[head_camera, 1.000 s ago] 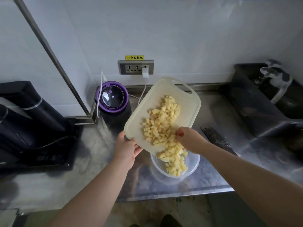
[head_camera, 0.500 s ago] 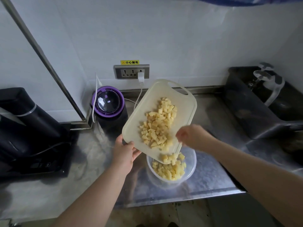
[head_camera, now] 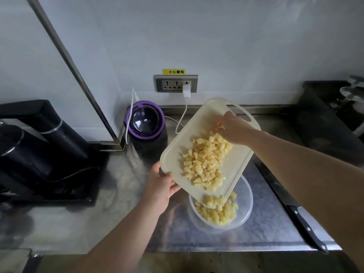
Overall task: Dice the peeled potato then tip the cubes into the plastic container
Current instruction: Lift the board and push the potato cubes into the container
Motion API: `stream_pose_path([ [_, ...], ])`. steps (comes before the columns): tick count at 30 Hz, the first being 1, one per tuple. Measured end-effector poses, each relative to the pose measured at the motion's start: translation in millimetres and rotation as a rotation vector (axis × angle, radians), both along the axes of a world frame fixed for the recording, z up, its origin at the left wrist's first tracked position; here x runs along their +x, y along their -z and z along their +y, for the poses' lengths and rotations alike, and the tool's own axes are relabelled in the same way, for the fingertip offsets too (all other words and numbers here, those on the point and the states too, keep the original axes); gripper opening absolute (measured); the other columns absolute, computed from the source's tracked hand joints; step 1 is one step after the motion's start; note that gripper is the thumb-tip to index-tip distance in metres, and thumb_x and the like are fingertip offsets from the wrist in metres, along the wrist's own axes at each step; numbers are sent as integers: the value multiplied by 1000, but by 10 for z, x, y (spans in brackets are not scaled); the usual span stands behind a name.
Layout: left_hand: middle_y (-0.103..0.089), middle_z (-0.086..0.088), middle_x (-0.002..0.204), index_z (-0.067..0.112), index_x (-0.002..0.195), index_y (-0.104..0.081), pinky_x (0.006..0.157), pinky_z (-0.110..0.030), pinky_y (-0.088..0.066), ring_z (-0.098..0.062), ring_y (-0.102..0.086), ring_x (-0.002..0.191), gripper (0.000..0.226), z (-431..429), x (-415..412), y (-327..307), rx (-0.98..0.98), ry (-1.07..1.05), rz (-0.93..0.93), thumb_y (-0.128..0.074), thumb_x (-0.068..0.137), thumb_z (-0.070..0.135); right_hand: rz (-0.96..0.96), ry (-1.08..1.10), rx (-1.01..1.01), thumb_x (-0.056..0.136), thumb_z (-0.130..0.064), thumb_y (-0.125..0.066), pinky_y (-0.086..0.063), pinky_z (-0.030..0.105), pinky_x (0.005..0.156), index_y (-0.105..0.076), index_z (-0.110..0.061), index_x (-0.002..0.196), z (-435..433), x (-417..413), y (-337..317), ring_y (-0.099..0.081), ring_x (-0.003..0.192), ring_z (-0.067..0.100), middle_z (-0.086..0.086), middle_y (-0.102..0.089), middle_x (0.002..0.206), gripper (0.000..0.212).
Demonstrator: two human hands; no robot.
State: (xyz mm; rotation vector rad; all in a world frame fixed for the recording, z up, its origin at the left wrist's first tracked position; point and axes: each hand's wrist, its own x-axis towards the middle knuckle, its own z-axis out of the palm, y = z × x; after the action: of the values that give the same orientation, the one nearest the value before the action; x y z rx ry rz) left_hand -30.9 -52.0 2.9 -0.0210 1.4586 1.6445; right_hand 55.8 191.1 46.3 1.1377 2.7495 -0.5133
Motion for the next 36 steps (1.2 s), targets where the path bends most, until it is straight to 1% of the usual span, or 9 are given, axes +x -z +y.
stream_pose_path([
  [4, -65, -2, 108, 24, 118, -50, 63, -31, -54, -19, -68, 92, 41, -5, 23, -5, -20, -9, -23, -37, 97, -8, 31, 58, -75, 101, -29, -41, -46, 43, 93, -49, -14, 136, -63, 82, 73, -49, 112, 29, 10, -39, 133, 39],
  [7, -63, -4, 112, 23, 122, -48, 64, -33, -53, -22, -66, 95, 42, -12, 39, -1, -19, -26, -52, -35, 98, -9, 80, 130, -141, 101, -28, -42, -42, 34, 79, -50, -10, 132, -124, 155, 150, -50, 97, 23, 10, -42, 128, 37],
  [11, -63, -6, 115, 20, 125, -48, 66, -35, -53, -23, -65, 97, 42, -18, 56, 13, -19, -35, -75, -35, 97, -9, 139, 210, -230, 100, -25, -44, -42, 31, 70, -55, -11, 125, -223, 290, 278, -56, 86, 24, 12, -48, 121, 31],
  [17, -62, -7, 114, 20, 128, -46, 68, -36, -52, -23, -64, 96, 45, -32, 80, 5, -22, -72, -89, -35, 98, -10, 220, 262, -282, 101, -22, -41, -41, 21, 54, -53, -13, 129, -532, 512, 325, -58, 74, 17, 6, -45, 119, 32],
  [22, -61, -7, 113, 23, 128, -44, 67, -36, -51, -23, -63, 98, 45, -63, 113, -8, -26, -81, -74, -35, 98, -9, 246, 265, -326, 101, -25, -41, -50, 22, 61, -50, -18, 129, -840, 771, 337, -64, 78, 18, 4, -47, 122, 30],
  [28, -61, -8, 118, 22, 137, -41, 66, -35, -52, -24, -64, 99, 49, -62, 124, -23, -35, -82, -34, -39, 97, -7, 179, 207, -369, 101, -26, -44, -41, 17, 62, -51, -19, 128, -1172, 1040, 394, -62, 89, 16, 0, -49, 123, 29],
  [31, -59, -9, 123, 22, 137, -41, 67, -35, -53, -24, -64, 101, 50, -52, 129, -19, -26, -81, -15, -39, 97, -7, 114, 156, -393, 100, -20, -45, -39, 14, 58, -55, -19, 125, -1236, 1119, 358, -59, 84, 11, -2, -55, 118, 27],
  [33, -58, -9, 124, 22, 137, -42, 67, -34, -53, -24, -64, 103, 49, -38, 135, -12, -14, -78, -8, -39, 97, -7, 90, 145, -361, 100, -20, -46, -41, 15, 60, -58, -18, 123, -1178, 1107, 248, -59, 81, 9, -2, -60, 115, 27],
  [36, -58, -9, 125, 22, 134, -43, 68, -34, -54, -24, -63, 104, 47, -28, 145, -9, 15, -69, 2, -39, 97, -6, 132, 168, -208, 100, -18, -45, -41, 16, 70, -59, -17, 125, -942, 954, 37, -57, 87, 12, 0, -61, 121, 28],
])
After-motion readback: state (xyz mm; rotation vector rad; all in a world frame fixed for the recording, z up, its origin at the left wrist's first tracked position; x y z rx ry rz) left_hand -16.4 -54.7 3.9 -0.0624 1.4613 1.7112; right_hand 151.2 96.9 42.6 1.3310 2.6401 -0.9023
